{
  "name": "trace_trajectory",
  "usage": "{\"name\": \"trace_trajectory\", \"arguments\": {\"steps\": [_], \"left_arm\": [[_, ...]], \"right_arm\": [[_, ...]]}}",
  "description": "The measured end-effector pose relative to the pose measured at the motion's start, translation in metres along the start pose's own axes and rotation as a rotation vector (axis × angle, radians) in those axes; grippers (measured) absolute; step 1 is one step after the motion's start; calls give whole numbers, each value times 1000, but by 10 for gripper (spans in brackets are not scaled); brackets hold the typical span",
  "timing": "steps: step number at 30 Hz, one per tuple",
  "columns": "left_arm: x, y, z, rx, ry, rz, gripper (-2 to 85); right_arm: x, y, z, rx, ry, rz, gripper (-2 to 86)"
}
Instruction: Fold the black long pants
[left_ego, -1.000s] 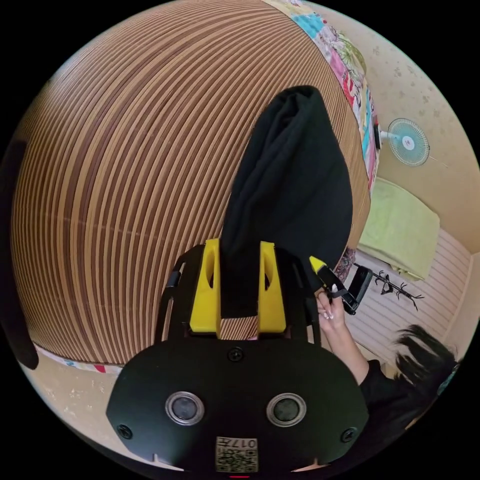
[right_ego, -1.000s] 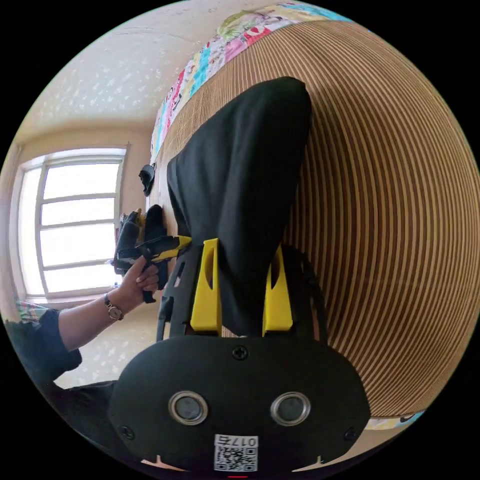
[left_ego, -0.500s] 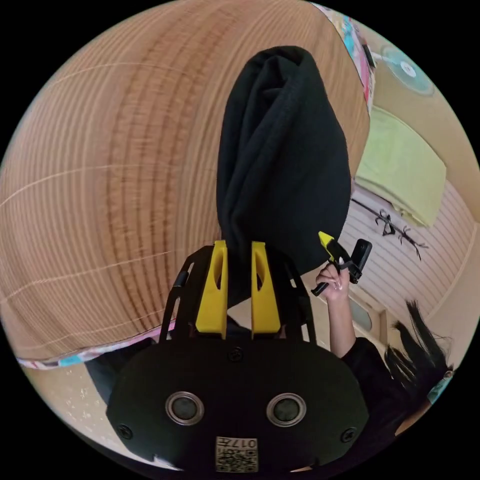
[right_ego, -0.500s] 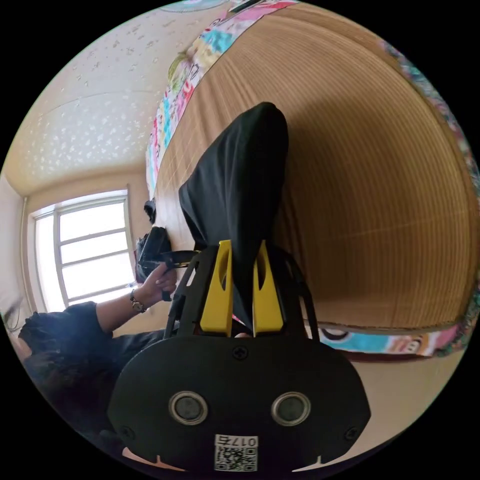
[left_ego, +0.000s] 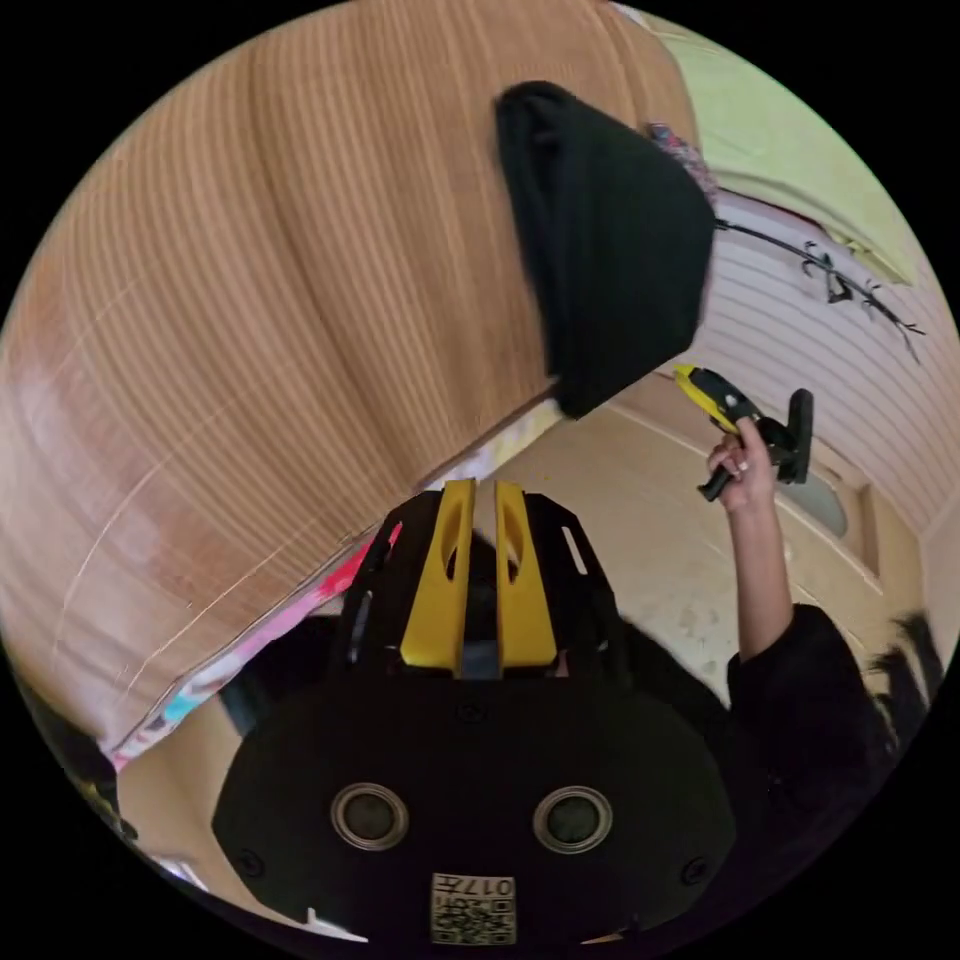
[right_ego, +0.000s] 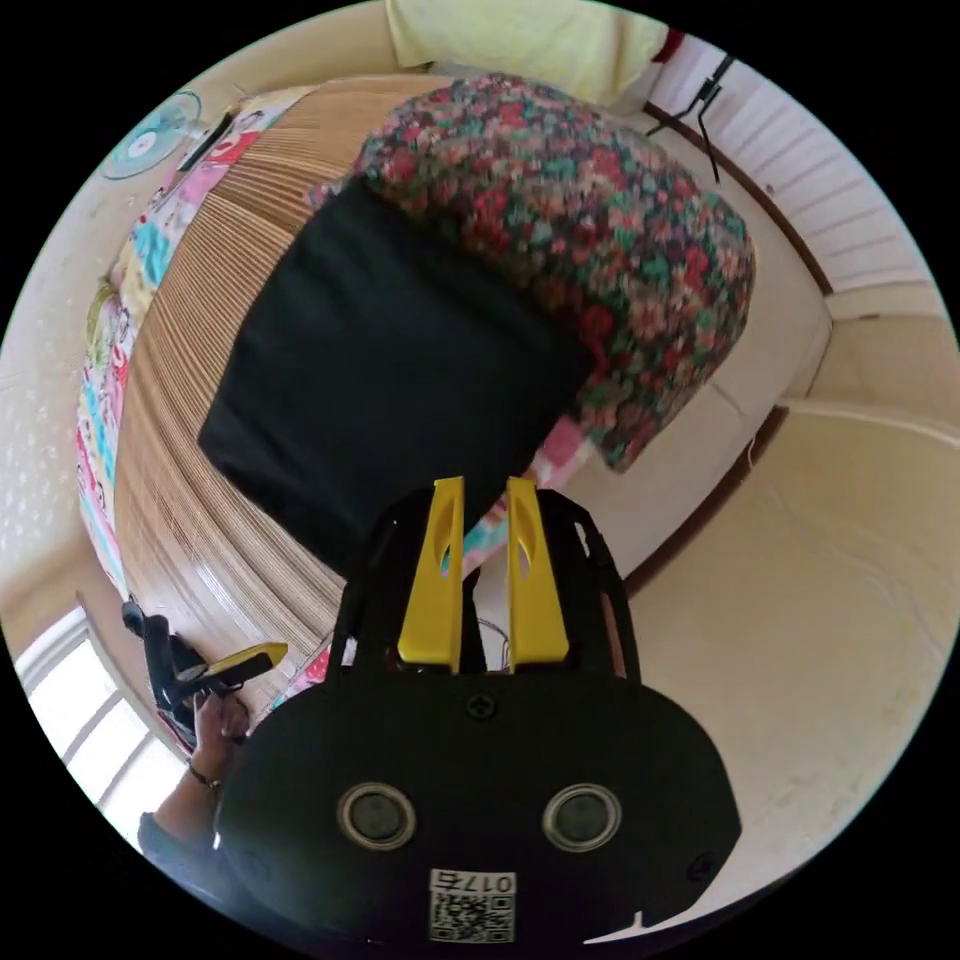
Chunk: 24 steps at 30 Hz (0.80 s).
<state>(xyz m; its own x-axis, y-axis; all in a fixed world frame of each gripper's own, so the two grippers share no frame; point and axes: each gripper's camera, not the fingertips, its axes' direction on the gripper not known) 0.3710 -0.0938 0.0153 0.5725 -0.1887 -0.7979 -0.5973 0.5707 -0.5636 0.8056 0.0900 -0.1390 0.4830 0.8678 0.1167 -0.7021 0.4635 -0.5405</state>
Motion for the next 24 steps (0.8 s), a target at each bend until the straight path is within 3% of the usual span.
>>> {"name": "trace_trajectory", "arguments": {"steps": [2,6,8,12,14,16,20,24], "left_arm": [[-71,66,-26,-20,-136,-109,34],[-174,194,-72,39,-190,-379,26],[-223,294,-97,168,-103,-589,16],[-252,441,-96,425,139,-822,1],[-248,515,-65,520,243,-960,-3],[-237,551,-30,498,296,-1047,-4],[-203,583,56,287,433,-1176,-4],[-183,591,61,301,488,-1203,-1]], "right_arm": [[-15,29,46,-47,-166,30,35],[-16,56,103,-64,-287,214,13],[-9,50,146,-397,-395,360,7],[-23,60,153,-356,-602,476,4],[-53,58,159,-341,-725,375,3],[-84,56,173,-437,-738,228,3],[-161,73,210,-759,-551,-180,3],[-194,94,218,-711,-368,-396,4]]}}
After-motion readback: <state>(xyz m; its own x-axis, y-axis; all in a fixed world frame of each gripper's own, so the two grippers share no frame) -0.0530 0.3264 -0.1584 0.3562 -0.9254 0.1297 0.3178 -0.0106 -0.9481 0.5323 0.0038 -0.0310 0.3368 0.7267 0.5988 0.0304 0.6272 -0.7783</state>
